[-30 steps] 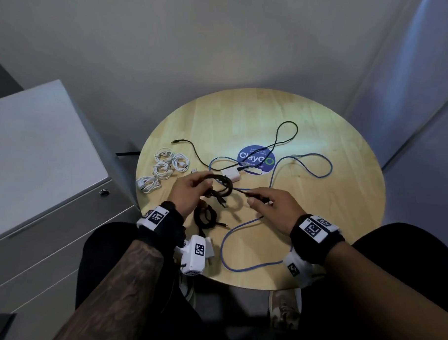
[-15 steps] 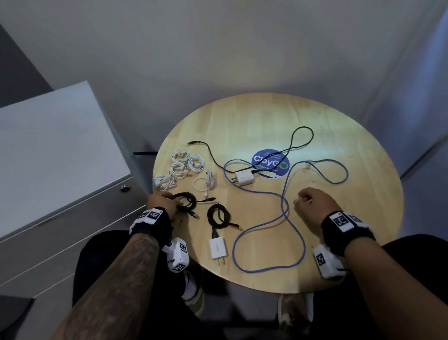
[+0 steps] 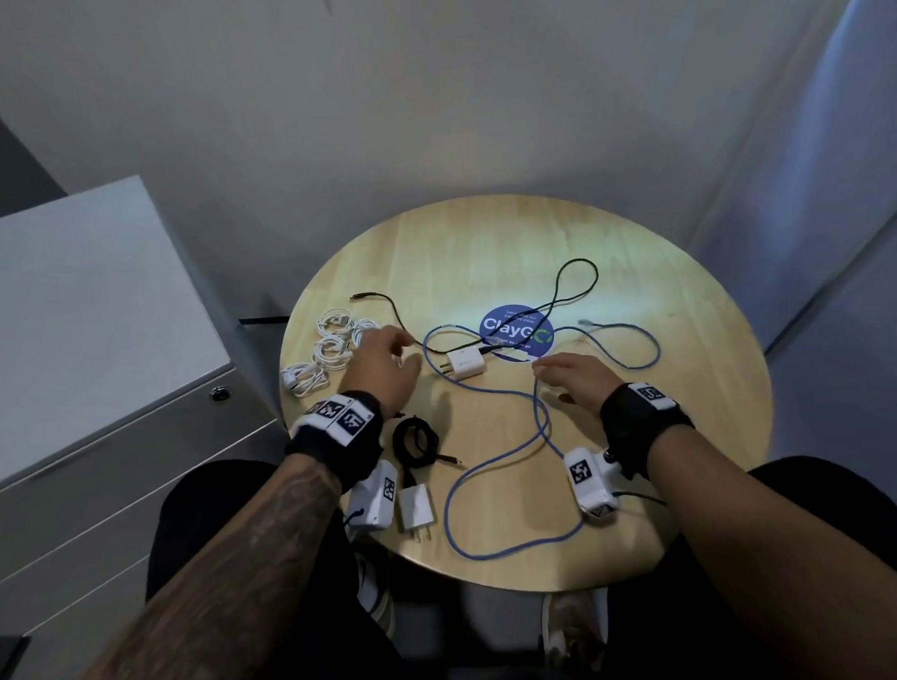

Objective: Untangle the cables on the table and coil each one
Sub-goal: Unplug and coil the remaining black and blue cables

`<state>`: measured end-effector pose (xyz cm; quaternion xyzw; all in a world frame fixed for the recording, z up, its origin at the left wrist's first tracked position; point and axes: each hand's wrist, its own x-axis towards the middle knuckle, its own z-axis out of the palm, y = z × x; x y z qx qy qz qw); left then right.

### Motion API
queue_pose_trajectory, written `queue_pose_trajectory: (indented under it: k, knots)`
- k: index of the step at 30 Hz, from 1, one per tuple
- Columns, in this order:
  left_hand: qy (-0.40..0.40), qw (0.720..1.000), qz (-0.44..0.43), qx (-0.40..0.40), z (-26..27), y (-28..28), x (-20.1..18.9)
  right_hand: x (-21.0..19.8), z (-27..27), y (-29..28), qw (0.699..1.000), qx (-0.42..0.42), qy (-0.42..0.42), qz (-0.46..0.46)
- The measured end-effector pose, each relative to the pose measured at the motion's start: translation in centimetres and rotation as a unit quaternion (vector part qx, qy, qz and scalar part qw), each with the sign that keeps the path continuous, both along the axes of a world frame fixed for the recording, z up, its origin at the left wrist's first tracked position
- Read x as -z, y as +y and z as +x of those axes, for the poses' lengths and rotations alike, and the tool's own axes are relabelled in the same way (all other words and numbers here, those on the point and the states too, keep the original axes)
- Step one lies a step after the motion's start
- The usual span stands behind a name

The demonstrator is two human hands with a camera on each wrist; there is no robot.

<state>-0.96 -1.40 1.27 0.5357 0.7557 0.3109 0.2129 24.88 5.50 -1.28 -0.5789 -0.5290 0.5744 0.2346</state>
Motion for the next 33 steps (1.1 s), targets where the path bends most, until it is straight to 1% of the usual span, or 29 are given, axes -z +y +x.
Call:
queue_pose_trajectory:
  k: [2, 3, 5, 6, 7, 9, 12, 15, 16, 17, 18, 19, 21, 22, 23, 25, 26, 28, 30, 31, 33]
  knots:
    - [0.023, 0.996, -0.032, 0.079, 1.8, 1.5, 0.1, -0.1, 0.3, 0.8, 0.999, 0.033, 0.032, -0.019]
    - [0.034, 0.992, -0.057, 0.108, 2.6, 2.4, 0.3, -0.2, 0.6, 1.1, 0.996, 0.057, 0.063, -0.035]
    - [0.09, 0.978, -0.112, 0.154, 4.1, 4.2, 1.1, -0.5, 1.5, 1.6, 0.983, 0.102, 0.136, -0.067]
    - [0.127, 0.967, -0.137, 0.171, 4.8, 5.0, 1.4, -0.7, 1.9, 1.8, 0.978, 0.117, 0.158, -0.069]
    - [0.159, 0.958, -0.154, 0.184, 5.4, 5.7, 1.8, -0.9, 2.3, 2.0, 0.976, 0.13, 0.164, -0.06]
    - [0.196, 0.944, -0.175, 0.202, 6.3, 7.0, 2.4, -1.3, 3.0, 2.2, 0.977, 0.147, 0.155, -0.025]
    - [0.214, 0.929, -0.178, 0.245, 7.8, 8.0, 3.2, -2.6, 3.8, 2.5, 0.974, 0.166, 0.15, 0.031]
    - [0.267, 0.892, -0.205, 0.302, 8.8, 8.6, 4.2, -4.5, 4.4, 3.1, 0.964, 0.193, 0.161, 0.087]
    - [0.29, 0.879, -0.216, 0.31, 9.0, 8.8, 4.5, -5.0, 4.7, 3.4, 0.961, 0.205, 0.146, 0.114]
    - [0.303, 0.874, -0.223, 0.308, 9.0, 8.9, 4.8, -5.4, 5.1, 3.9, 0.958, 0.217, 0.125, 0.143]
    - [0.304, 0.875, -0.226, 0.301, 9.0, 9.1, 4.9, -5.6, 5.5, 4.2, 0.954, 0.226, 0.106, 0.166]
    - [0.295, 0.886, -0.223, 0.281, 8.9, 9.3, 5.1, -5.7, 6.0, 4.6, 0.951, 0.236, 0.091, 0.18]
    - [0.274, 0.916, -0.207, 0.209, 8.3, 9.6, 5.4, -5.5, 7.1, 5.0, 0.946, 0.257, 0.066, 0.187]
    - [0.269, 0.924, -0.207, 0.177, 7.9, 9.7, 5.4, -5.4, 7.5, 5.1, 0.946, 0.262, 0.054, 0.183]
    - [0.264, 0.924, -0.225, 0.163, 7.6, 9.8, 5.4, -5.1, 7.9, 5.1, 0.947, 0.264, 0.042, 0.176]
    - [0.269, 0.916, -0.249, 0.164, 7.1, 9.7, 5.9, -4.4, 8.4, 5.0, 0.95, 0.267, 0.024, 0.158]
    - [0.274, 0.916, -0.242, 0.164, 7.0, 9.6, 6.1, -4.1, 8.5, 4.9, 0.951, 0.271, 0.019, 0.148]
    - [0.258, 0.932, -0.211, 0.144, 6.7, 9.6, 6.5, -3.6, 8.6, 4.8, 0.95, 0.281, 0.015, 0.135]
    - [0.197, 0.952, -0.197, 0.123, 6.6, 9.7, 6.3, -3.1, 8.7, 4.7, 0.948, 0.289, 0.005, 0.131]
    - [0.153, 0.963, -0.192, 0.115, 6.6, 10.1, 6.2, -2.9, 8.8, 4.7, 0.947, 0.292, 0.0, 0.132]
    - [0.038, 0.981, -0.166, 0.093, 7.0, 10.0, 4.6, -2.6, 9.0, 4.8, 0.947, 0.291, -0.003, 0.137]
